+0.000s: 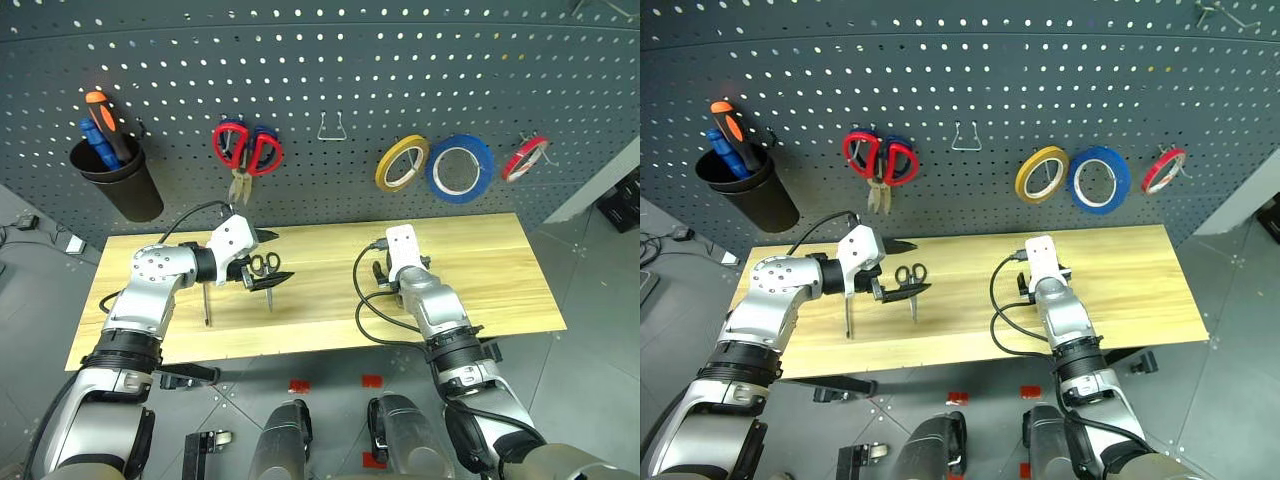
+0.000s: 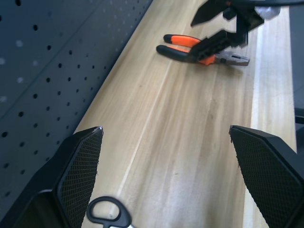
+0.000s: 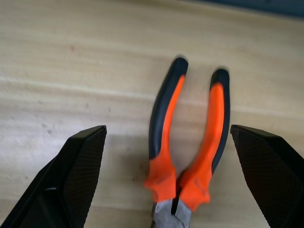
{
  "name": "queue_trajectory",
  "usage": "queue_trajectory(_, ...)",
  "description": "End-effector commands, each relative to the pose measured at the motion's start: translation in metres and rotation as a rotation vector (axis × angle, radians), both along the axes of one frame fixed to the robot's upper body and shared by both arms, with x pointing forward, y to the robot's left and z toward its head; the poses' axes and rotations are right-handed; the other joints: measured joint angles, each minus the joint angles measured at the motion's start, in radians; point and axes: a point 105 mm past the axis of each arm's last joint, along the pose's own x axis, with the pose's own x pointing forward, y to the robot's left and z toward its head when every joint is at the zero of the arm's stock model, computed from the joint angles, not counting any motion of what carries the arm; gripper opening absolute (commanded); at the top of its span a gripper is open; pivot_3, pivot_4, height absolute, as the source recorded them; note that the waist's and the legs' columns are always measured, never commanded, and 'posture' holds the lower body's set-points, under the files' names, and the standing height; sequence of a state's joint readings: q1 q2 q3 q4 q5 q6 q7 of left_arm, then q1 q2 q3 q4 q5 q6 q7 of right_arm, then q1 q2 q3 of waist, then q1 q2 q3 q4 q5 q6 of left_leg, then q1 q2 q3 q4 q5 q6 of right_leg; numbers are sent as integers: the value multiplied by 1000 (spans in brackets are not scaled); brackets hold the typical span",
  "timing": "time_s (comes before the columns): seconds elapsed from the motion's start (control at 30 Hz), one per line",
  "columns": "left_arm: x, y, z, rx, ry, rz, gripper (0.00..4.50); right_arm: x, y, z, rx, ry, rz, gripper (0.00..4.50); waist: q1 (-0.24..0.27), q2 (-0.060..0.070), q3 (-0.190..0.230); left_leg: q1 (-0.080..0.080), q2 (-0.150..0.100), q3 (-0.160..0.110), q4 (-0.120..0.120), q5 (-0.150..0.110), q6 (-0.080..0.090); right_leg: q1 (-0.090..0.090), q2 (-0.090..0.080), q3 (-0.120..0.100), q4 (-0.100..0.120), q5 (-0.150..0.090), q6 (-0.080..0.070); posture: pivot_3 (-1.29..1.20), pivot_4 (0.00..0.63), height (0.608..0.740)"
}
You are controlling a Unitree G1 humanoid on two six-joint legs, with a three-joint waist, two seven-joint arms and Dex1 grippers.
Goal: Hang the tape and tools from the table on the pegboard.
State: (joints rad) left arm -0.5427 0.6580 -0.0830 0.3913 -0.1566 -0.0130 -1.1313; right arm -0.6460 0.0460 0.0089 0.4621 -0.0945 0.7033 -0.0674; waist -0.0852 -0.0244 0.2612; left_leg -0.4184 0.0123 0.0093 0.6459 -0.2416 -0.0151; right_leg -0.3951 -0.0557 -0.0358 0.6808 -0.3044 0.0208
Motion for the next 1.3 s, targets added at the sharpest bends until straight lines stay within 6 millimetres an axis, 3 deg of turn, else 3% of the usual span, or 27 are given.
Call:
queue_trajectory(0.03,-4,-1,10,7,-14,-39,4500,9,-3,6,22,-20,-17,4470,0,0,0,0,0,0,0,-1,1,0,0,0,0,0,0,-87,244,740)
queue_trajectory(0.43,-5,0,4,23,4,-40,4500,6,-12,-30,142,189,-87,4470,2,-1,-1,1,0,0,1,-1,1,1,0,0,1,0,0,-86,242,740)
queue_trajectory(0.63,-5,1,3,13,-1,-31,4500,6,-10,-34,131,204,-76,2608,0,-2,-2,1,1,0,1,-1,1,1,0,0,1,0,0,-86,242,740)
queue_trajectory(0.83,-5,2,2,-18,2,-6,4500,4,-7,-34,136,183,-65,2594,0,-2,-2,2,1,0,1,-1,1,1,0,0,2,0,0,-100,239,740)
queue_trajectory(0.93,-5,6,7,-70,-41,28,4500,9,1,-7,132,55,12,2594,0,-2,-2,1,1,0,1,-1,1,1,0,0,1,0,0,-96,240,740)
queue_trajectory(1.0,-8,8,12,-120,-57,45,4500,2,15,24,107,-95,122,2594,1,-2,-2,0,1,0,0,-1,1,0,0,1,1,0,0,-97,242,740)
queue_trajectory(1.1,-16,13,23,-226,-85,91,4500,-33,45,74,104,-340,305,2594,0,-2,-2,-10,1,0,1,0,0,-11,0,1,4,0,0,-100,248,740)
queue_trajectory(1.2,-23,18,31,-309,-107,155,4500,-66,58,107,116,-503,355,2594,-2,-2,-2,-15,1,0,3,1,-1,-16,0,1,9,0,0,-98,255,740)
queue_trajectory(1.3,-30,27,42,-394,-163,267,4500,-77,66,159,190,-723,329,2594,-1,-2,-2,-13,1,-1,4,-1,3,-15,0,1,7,0,0,-93,257,740)
